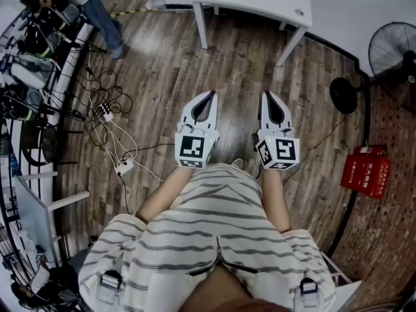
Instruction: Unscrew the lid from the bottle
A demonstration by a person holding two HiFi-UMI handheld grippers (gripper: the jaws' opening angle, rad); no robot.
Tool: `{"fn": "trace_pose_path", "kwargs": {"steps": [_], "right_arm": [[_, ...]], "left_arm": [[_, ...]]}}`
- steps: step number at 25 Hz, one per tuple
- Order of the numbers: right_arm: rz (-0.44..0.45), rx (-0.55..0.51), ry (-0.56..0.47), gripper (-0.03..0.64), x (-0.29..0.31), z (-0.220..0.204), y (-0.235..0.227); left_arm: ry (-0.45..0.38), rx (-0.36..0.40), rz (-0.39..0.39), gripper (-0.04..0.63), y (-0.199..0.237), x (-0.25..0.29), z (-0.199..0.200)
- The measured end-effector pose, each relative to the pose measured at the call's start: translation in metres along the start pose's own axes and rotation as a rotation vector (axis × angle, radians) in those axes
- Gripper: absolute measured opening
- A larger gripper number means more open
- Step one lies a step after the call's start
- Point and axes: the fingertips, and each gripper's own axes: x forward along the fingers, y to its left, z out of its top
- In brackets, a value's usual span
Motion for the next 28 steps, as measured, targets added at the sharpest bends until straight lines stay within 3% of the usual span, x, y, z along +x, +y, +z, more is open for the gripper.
{"fn": "trace_pose_path", "kwargs": {"steps": [10,17,28], "right_arm": [[0.058,0.021,-0.018,0.011,-0.016,0.004,-0.034],[0.091,0.022,-0.010,0.011,-0.029,-0.001,-0.054],[0.101,0.017,0.014,0.011,-0.018,-0.010,-0.071]], "left_arm": [[-0.014,-0.010,0.012,0.000,-0.042,0.013,0.001],[0.028,0.004,0.014,0.000,-0.084,0.019,-0.016],[0.051,0.000,0.012,0.000,-0.092,0.043,-0.024]]}}
